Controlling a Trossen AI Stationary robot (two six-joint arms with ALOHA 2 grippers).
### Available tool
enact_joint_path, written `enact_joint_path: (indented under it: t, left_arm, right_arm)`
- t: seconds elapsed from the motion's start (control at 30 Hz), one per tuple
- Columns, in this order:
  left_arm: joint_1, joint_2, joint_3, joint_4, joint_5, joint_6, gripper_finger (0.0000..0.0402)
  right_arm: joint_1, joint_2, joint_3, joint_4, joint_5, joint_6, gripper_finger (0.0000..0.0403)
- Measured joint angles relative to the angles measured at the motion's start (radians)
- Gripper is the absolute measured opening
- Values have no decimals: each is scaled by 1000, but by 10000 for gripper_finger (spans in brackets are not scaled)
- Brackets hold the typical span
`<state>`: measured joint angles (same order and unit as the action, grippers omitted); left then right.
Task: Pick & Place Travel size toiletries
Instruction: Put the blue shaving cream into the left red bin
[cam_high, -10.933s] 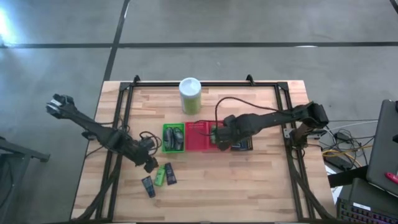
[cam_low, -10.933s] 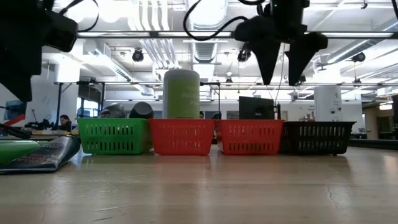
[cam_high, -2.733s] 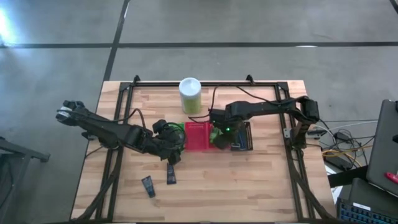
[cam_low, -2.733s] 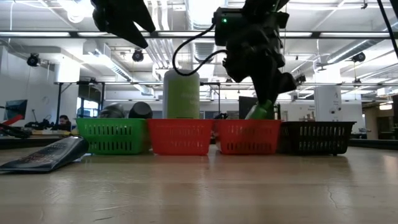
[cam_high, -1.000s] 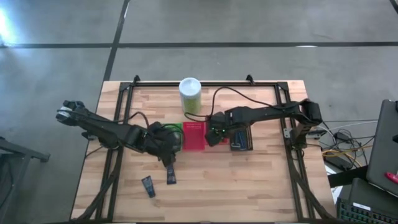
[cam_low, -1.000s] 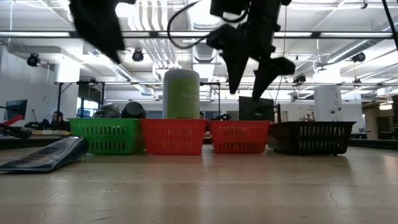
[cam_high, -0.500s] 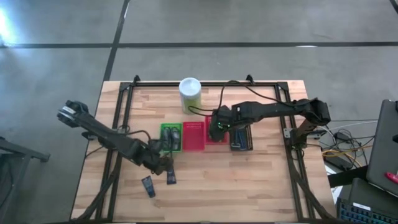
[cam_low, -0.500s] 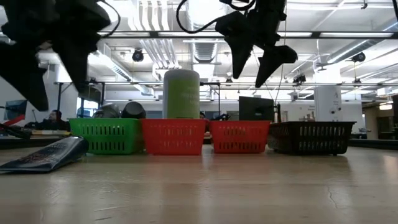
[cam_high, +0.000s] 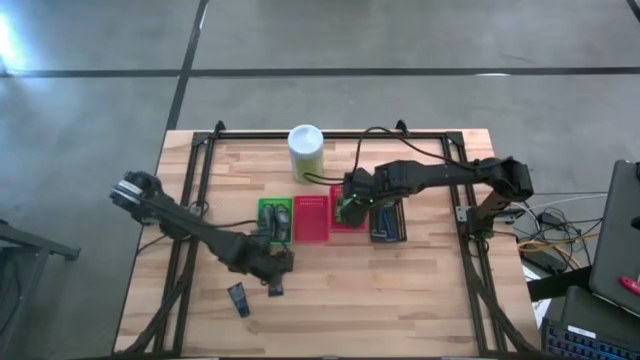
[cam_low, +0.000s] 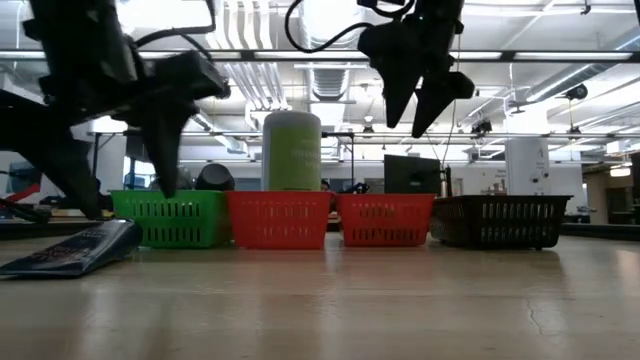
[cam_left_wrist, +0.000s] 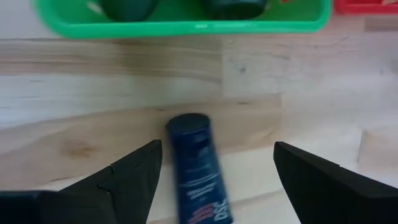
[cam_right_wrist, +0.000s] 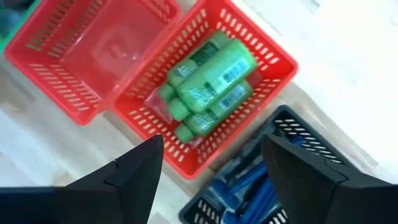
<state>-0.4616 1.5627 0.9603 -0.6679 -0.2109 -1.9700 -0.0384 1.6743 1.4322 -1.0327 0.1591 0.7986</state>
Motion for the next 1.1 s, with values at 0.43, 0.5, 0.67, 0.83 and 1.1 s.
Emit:
enact_joint_path:
  t: [0.43,0.5,0.67,0.83,1.1]
  left_arm:
    - [18,137,132,-206,39,-5,296]
    - [28,151,131,-192,38,-5,291]
    - [51,172,131,-169,38,25,277]
    - [56,173,131,-170,39,33,250]
    - [56,173,131,-169,62,43,197]
  right_arm:
    - [-7,-4,-10,-35,2,-95,237]
    - [-8,-4,-12,-34,1,-102,234]
    - [-11,-5,-13,-35,1,-115,232]
    - [-10,-5,-13,-36,-2,-120,244]
    - [-3,-149,-19,-12,-3,-190,236]
